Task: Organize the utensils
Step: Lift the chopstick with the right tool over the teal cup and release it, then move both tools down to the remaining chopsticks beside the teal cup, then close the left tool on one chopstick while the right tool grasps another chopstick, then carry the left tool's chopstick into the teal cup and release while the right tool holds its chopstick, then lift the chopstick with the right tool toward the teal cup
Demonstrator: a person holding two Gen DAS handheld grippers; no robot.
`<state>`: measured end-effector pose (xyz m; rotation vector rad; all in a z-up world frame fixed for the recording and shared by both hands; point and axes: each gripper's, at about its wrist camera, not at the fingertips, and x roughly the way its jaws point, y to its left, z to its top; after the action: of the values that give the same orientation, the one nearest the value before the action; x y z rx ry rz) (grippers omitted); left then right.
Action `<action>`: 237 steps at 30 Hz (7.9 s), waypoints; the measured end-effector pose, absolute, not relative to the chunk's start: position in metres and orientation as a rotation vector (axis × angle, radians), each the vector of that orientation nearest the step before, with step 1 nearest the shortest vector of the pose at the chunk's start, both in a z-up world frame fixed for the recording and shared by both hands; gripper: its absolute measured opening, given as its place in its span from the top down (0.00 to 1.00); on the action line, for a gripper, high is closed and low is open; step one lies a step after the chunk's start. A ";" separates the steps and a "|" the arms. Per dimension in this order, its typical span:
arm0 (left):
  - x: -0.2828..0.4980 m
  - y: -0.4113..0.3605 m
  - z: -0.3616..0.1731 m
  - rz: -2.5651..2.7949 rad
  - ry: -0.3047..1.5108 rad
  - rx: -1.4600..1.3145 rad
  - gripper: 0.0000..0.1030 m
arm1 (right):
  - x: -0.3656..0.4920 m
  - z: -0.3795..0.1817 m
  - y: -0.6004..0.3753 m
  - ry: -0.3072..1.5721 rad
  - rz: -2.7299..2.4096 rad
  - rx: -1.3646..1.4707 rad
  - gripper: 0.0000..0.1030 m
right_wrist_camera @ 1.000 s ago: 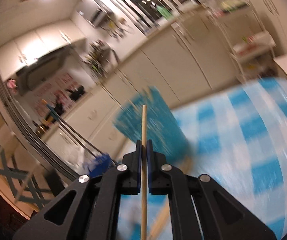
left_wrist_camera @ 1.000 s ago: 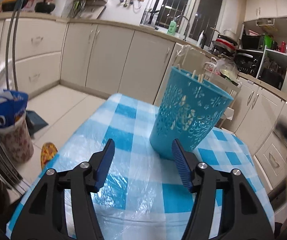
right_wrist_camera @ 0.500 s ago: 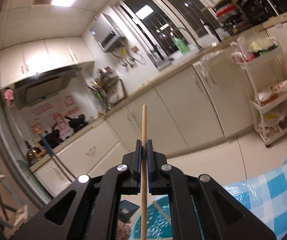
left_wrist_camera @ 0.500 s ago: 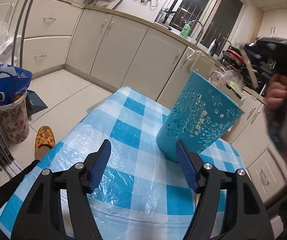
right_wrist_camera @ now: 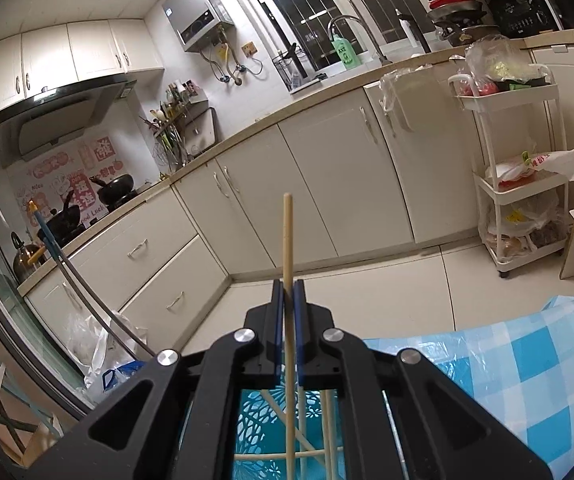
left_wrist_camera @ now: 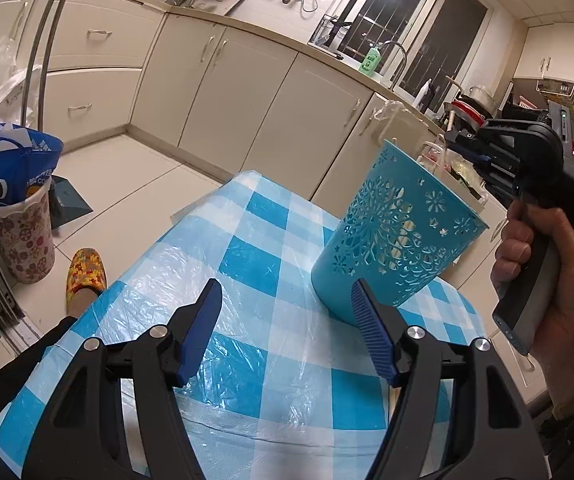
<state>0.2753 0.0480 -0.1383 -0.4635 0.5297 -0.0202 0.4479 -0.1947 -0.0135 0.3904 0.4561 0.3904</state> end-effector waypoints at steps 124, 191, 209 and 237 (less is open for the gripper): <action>0.301 -0.064 -0.168 -0.393 0.999 0.009 0.95 | 0.275 -0.158 -0.240 1.033 0.294 0.132 0.94; 0.360 -0.033 0.082 -0.111 0.017 -0.268 0.95 | 0.266 -0.170 -0.277 0.924 0.251 0.414 0.94; 0.403 -0.049 0.018 -0.047 0.080 -0.249 0.95 | 0.268 -0.171 -0.277 0.925 0.265 0.427 0.94; 0.322 -0.015 -0.004 0.019 0.204 -0.171 0.45 | 0.267 -0.171 -0.278 0.926 0.270 0.435 0.94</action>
<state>0.3224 -0.0152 -0.0043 -0.1715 0.2041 0.0191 0.2670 -0.2783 -0.1709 0.4346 0.9256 0.2702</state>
